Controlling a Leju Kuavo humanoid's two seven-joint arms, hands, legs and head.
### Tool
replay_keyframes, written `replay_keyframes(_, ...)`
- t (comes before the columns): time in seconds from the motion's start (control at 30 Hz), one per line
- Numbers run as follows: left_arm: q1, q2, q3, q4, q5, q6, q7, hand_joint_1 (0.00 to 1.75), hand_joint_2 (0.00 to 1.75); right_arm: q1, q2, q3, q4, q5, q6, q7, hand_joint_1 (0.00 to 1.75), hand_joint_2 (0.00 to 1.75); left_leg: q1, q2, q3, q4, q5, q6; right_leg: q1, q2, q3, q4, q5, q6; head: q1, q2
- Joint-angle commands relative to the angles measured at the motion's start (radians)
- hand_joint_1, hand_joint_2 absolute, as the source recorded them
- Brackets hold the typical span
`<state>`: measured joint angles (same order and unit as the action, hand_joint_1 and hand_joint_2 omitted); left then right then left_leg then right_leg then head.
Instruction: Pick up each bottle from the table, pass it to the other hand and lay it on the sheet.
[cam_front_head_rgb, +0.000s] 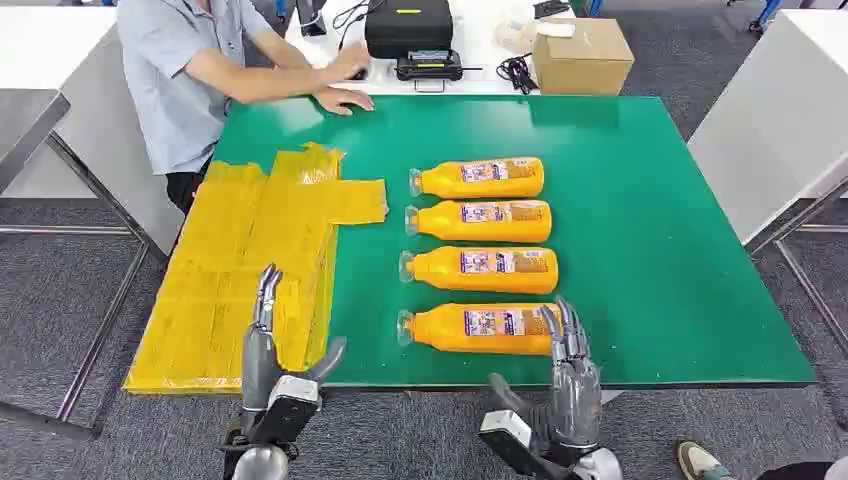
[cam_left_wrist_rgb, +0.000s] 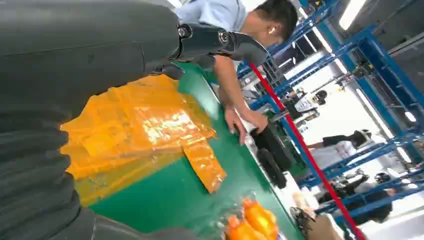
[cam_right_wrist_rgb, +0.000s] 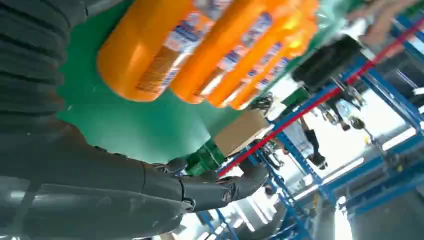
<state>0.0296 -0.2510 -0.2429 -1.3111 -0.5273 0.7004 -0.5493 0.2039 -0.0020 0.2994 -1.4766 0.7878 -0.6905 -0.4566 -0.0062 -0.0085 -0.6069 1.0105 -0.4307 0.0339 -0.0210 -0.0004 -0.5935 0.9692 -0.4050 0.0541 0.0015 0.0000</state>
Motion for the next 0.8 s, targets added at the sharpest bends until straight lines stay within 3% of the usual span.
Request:
replay_keyframes(0.03, -0.047, -0.010, -0.110, 0.104, 0.045, -0.002, -0.001, 0.00, 1.75, -0.114, -0.108, -0.032, 0.201, 0.158, 0.001, 0.106, 0.00, 1.75, 0.001, 0.000, 0.004, -0.001, -0.001, -0.001, 0.001, -0.001, 0.005, -0.002, 0.000, -0.002, 0.000, 0.000)
replay_keyframes(0.27, -0.058, -0.007, -0.184, 0.119, 0.101, -0.004, 0.000, 0.00, 1.75, -0.166, -0.132, 0.006, 0.250, 0.229, 0.044, 0.152, 0.00, 1.75, 0.000, 0.000, 0.003, -0.001, 0.000, -0.001, 0.001, 0.000, 0.003, -0.001, 0.000, -0.001, 0.000, 0.000)
replay_keyframes(0.47, -0.059, 0.009, -0.246, 0.111, 0.093, -0.002, 0.000, 0.00, 1.75, -0.194, -0.111, 0.022, 0.246, 0.186, 0.057, 0.123, 0.00, 1.75, 0.001, 0.002, 0.004, -0.001, -0.001, -0.002, 0.001, 0.001, 0.004, -0.001, -0.001, -0.002, 0.000, 0.000)
replay_keyframes(0.53, -0.068, -0.001, -0.245, 0.143, 0.069, -0.002, 0.014, 0.00, 1.75, -0.221, -0.121, 0.037, 0.289, 0.297, 0.083, 0.205, 0.00, 1.75, 0.001, 0.002, 0.005, -0.001, -0.001, -0.002, 0.002, 0.001, 0.005, -0.002, 0.000, -0.002, -0.001, 0.000)
replay_keyframes(0.8, -0.085, 0.002, -0.282, 0.149, 0.079, -0.013, 0.021, 0.00, 1.75, -0.349, -0.157, 0.052, 0.462, 0.361, 0.150, 0.242, 0.00, 1.75, 0.000, 0.002, 0.003, -0.001, 0.000, -0.001, 0.001, 0.002, 0.003, -0.002, 0.001, -0.001, -0.001, 0.000)
